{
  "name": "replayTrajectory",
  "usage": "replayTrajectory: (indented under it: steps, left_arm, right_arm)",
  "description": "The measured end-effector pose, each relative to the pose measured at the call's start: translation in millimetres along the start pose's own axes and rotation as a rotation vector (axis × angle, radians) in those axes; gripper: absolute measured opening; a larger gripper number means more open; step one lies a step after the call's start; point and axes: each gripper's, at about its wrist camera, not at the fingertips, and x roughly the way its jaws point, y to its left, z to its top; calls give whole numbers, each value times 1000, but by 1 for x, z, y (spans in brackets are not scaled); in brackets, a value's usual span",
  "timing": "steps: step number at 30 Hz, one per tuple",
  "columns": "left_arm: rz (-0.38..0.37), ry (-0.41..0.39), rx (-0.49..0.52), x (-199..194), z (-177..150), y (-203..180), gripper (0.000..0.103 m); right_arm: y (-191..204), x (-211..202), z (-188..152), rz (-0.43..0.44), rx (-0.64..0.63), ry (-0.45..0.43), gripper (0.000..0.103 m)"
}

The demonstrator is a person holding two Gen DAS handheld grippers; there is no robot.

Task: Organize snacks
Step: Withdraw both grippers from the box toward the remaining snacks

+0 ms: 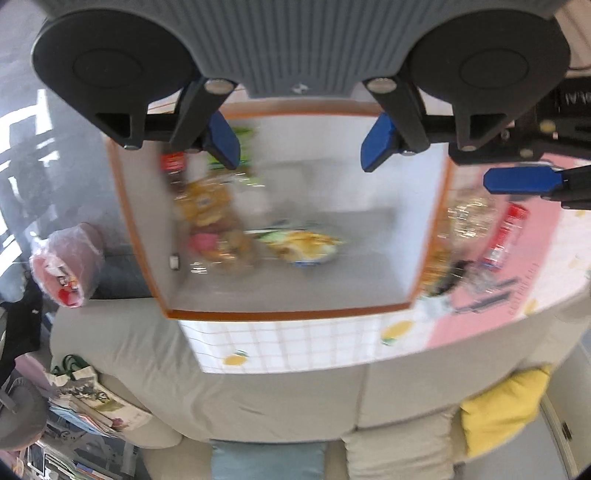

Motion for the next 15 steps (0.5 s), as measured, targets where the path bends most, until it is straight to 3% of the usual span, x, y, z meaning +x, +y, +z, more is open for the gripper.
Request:
replayTrajectory:
  steps: [7, 10, 15]
  left_arm:
    - [95, -67, -49, -38, -30, 47, 59]
    - [124, -97, -97, -51, -41, 69, 59]
    - [148, -119, -165, -61, -57, 98, 59]
  right_arm:
    - [60, -15, -29, 44, 56, -97, 71]
    - [88, -22, -39, 25, 36, -165, 79]
    - [131, -24, -51, 18, -1, -268, 79]
